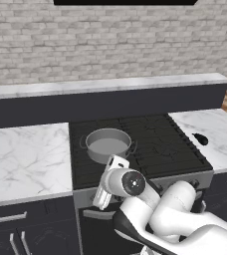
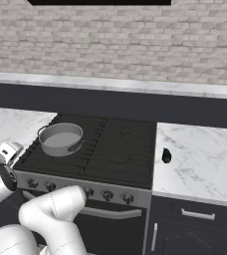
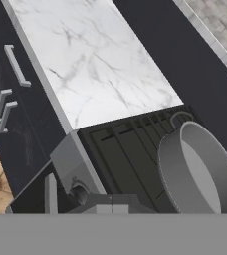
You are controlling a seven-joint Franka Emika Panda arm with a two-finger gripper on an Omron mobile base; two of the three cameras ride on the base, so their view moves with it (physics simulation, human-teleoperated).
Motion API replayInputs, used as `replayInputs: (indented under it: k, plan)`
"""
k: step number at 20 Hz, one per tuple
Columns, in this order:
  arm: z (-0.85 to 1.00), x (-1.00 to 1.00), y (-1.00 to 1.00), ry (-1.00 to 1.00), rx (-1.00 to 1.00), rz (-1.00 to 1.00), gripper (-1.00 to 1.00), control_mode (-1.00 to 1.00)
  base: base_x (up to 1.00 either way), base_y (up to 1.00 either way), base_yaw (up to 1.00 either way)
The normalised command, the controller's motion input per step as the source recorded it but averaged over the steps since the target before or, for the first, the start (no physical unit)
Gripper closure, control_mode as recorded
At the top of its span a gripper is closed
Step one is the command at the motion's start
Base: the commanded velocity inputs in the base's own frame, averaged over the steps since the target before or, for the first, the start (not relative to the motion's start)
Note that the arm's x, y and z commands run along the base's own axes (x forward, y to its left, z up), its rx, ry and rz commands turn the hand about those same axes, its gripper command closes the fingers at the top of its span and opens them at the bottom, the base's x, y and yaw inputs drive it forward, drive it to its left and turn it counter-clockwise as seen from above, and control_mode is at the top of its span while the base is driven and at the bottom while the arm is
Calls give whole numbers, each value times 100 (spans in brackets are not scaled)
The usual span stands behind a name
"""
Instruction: Turn on the burner for the pot on the stove. Wait thirty seconds for the pot to heat up. Then add the eggplant to the pot.
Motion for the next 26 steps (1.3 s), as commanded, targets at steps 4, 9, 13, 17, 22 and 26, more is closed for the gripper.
replayInputs:
  k: [4,9,13,17,22,26]
  plan:
    - [0,0,0,0,0,0,100,-100,0,0,0]
    - [0,0,0,0,0,0,100,-100,0,0,0]
    - [0,0,0,0,0,0,100,-100,0,0,0]
    - [0,0,0,0,0,0,100,-100,0,0,0]
    - [0,0,0,0,0,0,100,-100,0,0,0]
    - [0,0,0,0,0,0,100,-100,0,0,0]
